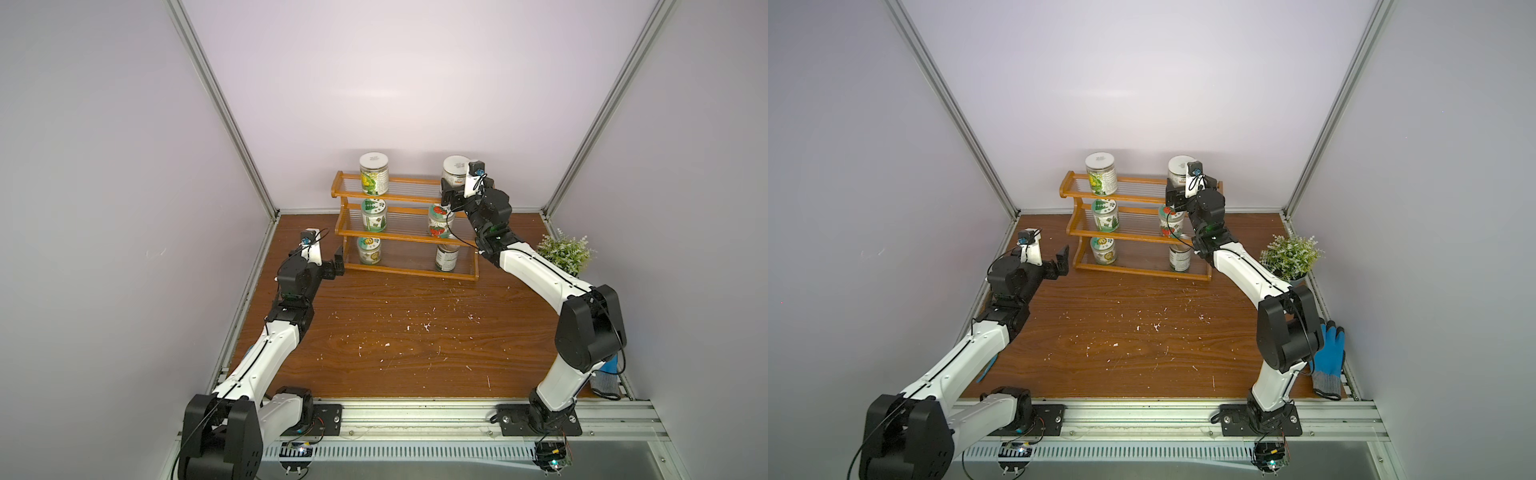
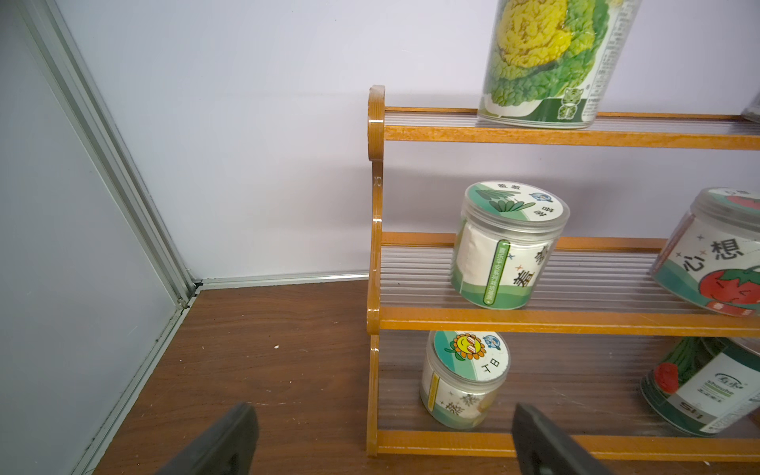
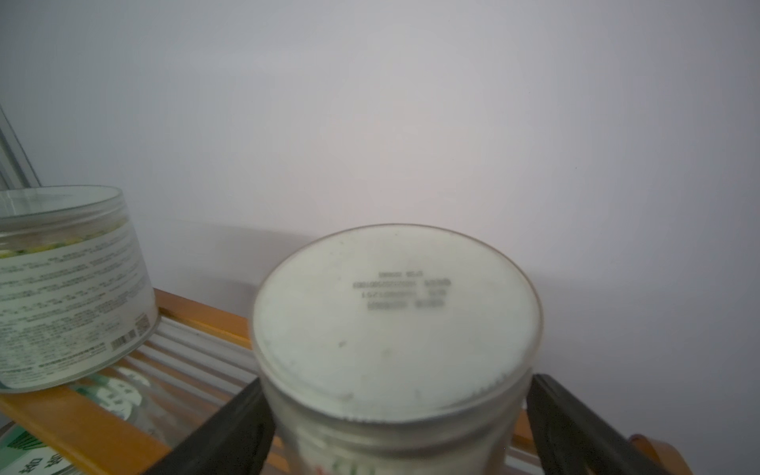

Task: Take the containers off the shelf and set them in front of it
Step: 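Pick up a container from the shelf.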

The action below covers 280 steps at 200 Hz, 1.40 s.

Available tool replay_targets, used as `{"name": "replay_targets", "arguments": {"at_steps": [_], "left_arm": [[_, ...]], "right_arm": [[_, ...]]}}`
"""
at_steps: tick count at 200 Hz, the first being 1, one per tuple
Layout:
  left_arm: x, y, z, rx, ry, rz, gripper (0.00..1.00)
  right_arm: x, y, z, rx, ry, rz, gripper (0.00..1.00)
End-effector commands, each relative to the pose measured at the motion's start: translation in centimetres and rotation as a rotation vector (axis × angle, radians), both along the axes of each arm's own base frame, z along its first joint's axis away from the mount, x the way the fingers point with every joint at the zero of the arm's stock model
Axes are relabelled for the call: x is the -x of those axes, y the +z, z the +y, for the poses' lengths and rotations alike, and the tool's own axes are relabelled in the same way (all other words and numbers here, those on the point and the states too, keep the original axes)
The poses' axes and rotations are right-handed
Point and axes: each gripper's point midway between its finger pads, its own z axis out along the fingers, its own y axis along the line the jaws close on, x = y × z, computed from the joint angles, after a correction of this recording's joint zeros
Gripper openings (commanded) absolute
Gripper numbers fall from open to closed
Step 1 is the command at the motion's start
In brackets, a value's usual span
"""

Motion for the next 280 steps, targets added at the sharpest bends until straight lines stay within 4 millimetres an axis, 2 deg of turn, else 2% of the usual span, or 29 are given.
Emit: {"name": "replay_targets", "arguments": {"at_steps": [1, 15, 38, 60, 69, 122, 162, 201, 249, 280], "left_arm": [[0.3, 0.3, 0.0, 0.005, 0.005, -0.012, 1.00], [0.4, 0.4, 0.1, 0.004, 0.009, -0.014, 1.00], [0.4, 0.4, 0.2, 0.003, 0.017, -0.014, 1.00], [0.4, 0.4, 0.2, 0.003, 0.018, -0.014, 1.00], [0.4, 0.4, 0.2, 0.004, 0.016, -0.015, 1.00], [0.3, 0.5, 0.2, 0.007, 0.017, -0.017, 1.00], [0.3, 0.6, 0.2, 0.007, 0.017, -0.018, 1.00], [0.2, 0.7, 0.1, 0.012, 0.015, -0.021, 1.00], [0.1, 0.7, 0.1, 0.020, 0.012, -0.019, 1.00], [0.0, 0.6, 0.0, 0.025, 0.009, -0.019, 1.00]], "right_arm": [[0.2, 3.3, 0.2, -0.055, 0.007, -0.101, 0.98], [0.2, 3.5, 0.4, -0.056, 0.013, -0.107, 0.89], [0.1, 3.5, 0.5, -0.054, 0.020, -0.106, 0.60], [0.2, 3.3, 0.6, -0.052, 0.024, -0.101, 0.39], [0.3, 3.4, 0.5, -0.050, 0.025, -0.103, 0.34], [1.2, 4.6, 0.8, -0.049, 0.061, -0.126, 0.33], [2.8, 6.4, 0.8, -0.067, 0.099, -0.155, 0.34], [4.7, 7.2, 0.3, -0.085, 0.118, -0.163, 0.35], [8.1, 7.7, -0.2, -0.114, 0.172, -0.165, 0.40], [11.5, 7.3, -0.3, -0.126, 0.215, -0.151, 0.41]]}}
